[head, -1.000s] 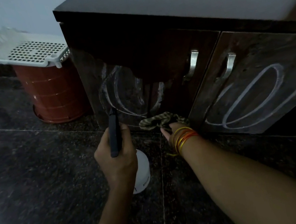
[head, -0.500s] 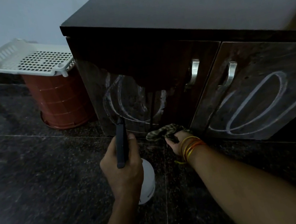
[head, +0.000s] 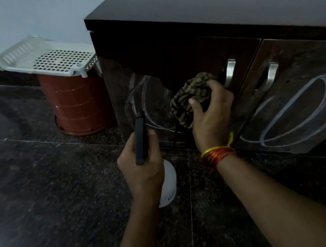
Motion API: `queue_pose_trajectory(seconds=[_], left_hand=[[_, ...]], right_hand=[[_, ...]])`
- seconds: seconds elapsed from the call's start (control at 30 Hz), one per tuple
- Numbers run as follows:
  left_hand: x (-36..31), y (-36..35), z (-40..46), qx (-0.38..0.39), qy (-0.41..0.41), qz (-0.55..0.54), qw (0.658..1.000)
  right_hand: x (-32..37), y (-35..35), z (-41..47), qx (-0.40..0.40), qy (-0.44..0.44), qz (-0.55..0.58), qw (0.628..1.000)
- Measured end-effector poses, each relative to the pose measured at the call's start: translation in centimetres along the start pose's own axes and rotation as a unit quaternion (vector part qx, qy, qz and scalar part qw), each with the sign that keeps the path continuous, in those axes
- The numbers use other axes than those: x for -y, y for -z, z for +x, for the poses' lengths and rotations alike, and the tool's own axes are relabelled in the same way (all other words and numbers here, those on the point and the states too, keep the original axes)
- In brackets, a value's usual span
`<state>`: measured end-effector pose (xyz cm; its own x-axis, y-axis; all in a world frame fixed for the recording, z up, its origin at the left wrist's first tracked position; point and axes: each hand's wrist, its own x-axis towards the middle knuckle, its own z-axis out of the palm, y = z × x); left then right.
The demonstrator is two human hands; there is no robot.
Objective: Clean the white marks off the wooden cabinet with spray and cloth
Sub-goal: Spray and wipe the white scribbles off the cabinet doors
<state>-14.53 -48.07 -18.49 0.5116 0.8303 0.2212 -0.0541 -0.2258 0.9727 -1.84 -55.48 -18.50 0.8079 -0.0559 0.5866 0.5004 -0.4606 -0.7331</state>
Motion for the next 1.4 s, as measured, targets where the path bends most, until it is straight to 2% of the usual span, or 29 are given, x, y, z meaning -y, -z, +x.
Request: queue_pose_trajectory(seconds=[0.13,0.27,0.4,0.5,0.57,0.63,0.73,0.8,0.93,0.97,1.27,1.4], left_hand=[[-0.2,0.5,0.4,-0.018,-0.003,-0.008,1.000],[-0.3,0.6,0.2,-0.024,0.003,-0.018,1.000],[-0.3,0.8,0.3,-0.027,-0.004,-0.016,1.000],[-0.2,1.0,0.4,-0.029,-0.004,-0.019,0.999],[-0.1,1.1,0.5,-0.031,-0.005,-0.019,0.999],[-0.1,1.1,0.6,-0.035,-0.006,-0.019,0.999],[0.0,0.9,0.8,-0.032,-0.007,-0.021,0.999],[0.2,0.8,0.8,-0.034,-0.003,-0.018,0.999],[0.5,1.1,0.4,-0.030,0.009,-0.018,0.999],[0.6,1.2,0.4,-0.031,0.010,-0.018,0.999],[1.9,2.8,2.1,-0.080,0.020,-0.016,0.996],[1.6,2.7,2.3,-0.082,0.013,-0.012,0.996]], right_hand=[[-1.5,-0.5,-0.4,0.053,0.187,-0.157,0.968],[-5.2,-1.2,-2.6,0.153,0.334,-0.338,0.866],[-7.6,-0.9,-3.4,0.269,0.414,-0.397,0.774],[-7.7,-0.5,-1.8,0.291,0.448,-0.427,0.730],[-6.9,-0.5,-0.1,0.244,0.470,-0.422,0.736],[-5.8,-0.8,1.1,0.206,0.475,-0.398,0.757],[-5.7,-1.4,1.1,0.196,0.467,-0.399,0.764],[-6.7,-1.9,-0.1,0.233,0.476,-0.427,0.733],[-9.0,-2.5,-2.9,0.377,0.485,-0.494,0.616],[-9.3,-2.6,-3.2,0.393,0.489,-0.500,0.597],[-13.3,-0.2,-1.4,0.365,0.567,-0.479,0.562],[-13.7,-1.7,-2.1,0.368,0.588,-0.500,0.518]])
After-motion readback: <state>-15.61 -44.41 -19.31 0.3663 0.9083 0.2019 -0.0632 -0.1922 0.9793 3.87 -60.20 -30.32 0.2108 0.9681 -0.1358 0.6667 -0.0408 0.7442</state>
